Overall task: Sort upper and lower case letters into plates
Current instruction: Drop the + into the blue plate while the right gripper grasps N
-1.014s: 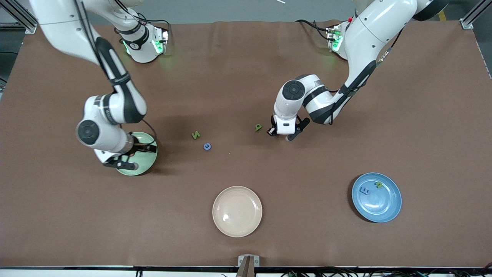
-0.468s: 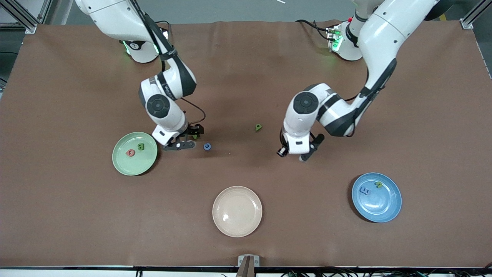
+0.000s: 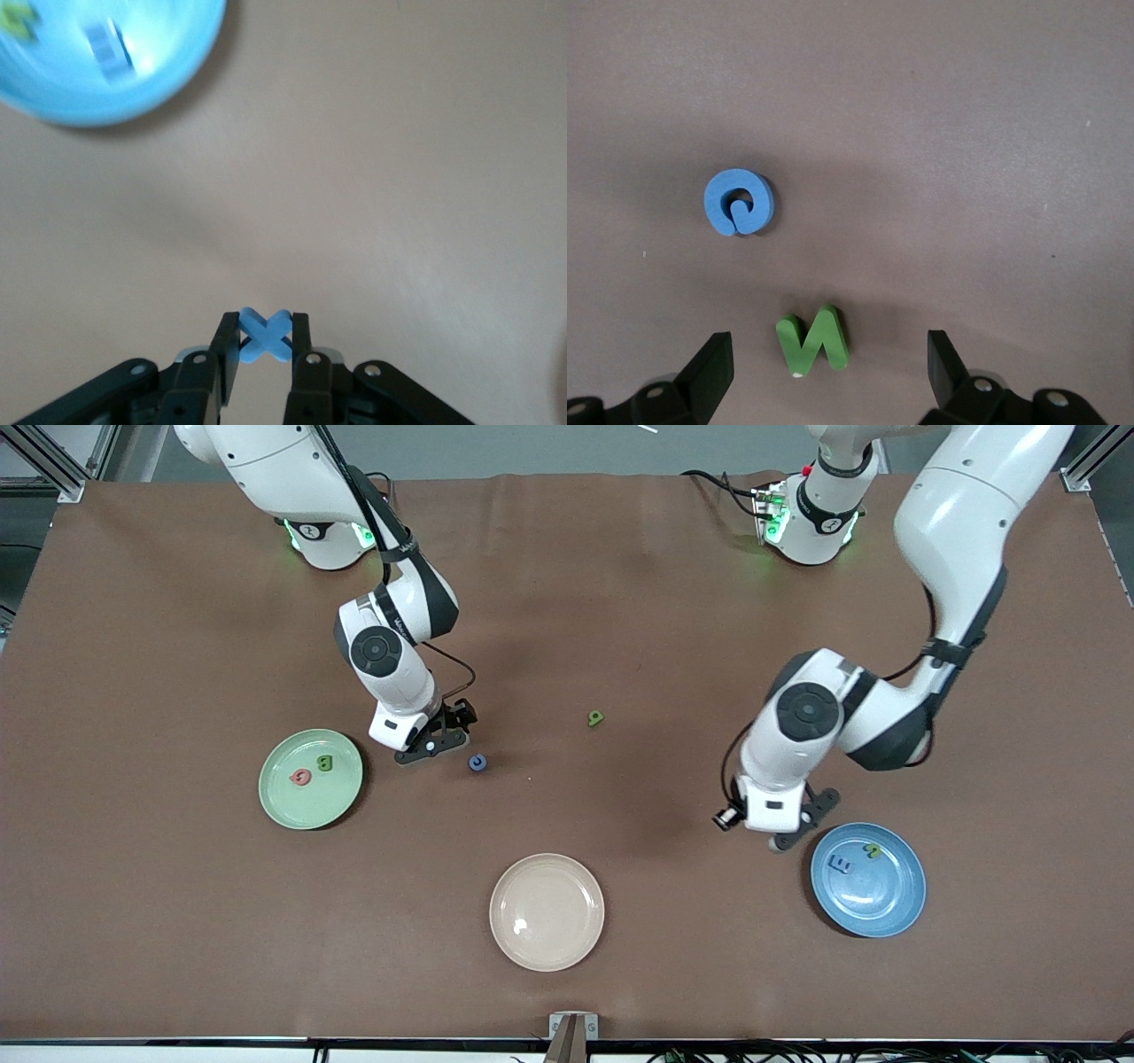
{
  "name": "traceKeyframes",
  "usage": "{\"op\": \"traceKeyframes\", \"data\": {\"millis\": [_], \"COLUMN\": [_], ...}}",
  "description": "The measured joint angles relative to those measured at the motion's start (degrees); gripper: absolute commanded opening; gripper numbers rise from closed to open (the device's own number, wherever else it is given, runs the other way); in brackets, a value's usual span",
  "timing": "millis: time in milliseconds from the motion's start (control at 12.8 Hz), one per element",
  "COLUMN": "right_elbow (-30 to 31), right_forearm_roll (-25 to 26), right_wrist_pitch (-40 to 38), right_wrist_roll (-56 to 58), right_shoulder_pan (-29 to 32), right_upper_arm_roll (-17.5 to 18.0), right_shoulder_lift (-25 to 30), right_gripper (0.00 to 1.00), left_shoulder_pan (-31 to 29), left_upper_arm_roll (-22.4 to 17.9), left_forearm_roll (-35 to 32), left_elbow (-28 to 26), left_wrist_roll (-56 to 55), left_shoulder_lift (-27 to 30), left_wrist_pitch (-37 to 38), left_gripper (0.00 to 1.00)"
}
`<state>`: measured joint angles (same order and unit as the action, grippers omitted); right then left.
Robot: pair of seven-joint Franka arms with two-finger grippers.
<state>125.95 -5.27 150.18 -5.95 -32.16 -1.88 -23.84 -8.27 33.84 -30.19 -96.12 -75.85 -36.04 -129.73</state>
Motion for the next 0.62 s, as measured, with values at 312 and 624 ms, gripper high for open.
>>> {"op": "traceKeyframes", "data": {"millis": [312, 624], "right_elbow": [0.0, 0.02], "right_forearm_roll": [0.02, 0.02], "right_wrist_pitch": [0.15, 0.89], "right_wrist_roll": [2.74, 2.99], "right_shoulder_pan": [-0.15, -0.17], "right_upper_arm_roll": [-0.04, -0.1], "right_shoulder_lift": [-0.1, -1.48], "right_gripper": [0.86, 0.85], "left_shoulder_pan": [-6.4, -9.68], "left_upper_arm_roll": [-0.25, -1.35], "left_forearm_roll": [0.0, 0.0], "left_elbow": [1.88, 3.31], "left_wrist_roll": [14.94, 24.56], "left_shoulder_lift": [-0.52, -4.09], "left_wrist_pitch": [1.62, 1.62], "left_gripper": [0.0, 0.02]}}
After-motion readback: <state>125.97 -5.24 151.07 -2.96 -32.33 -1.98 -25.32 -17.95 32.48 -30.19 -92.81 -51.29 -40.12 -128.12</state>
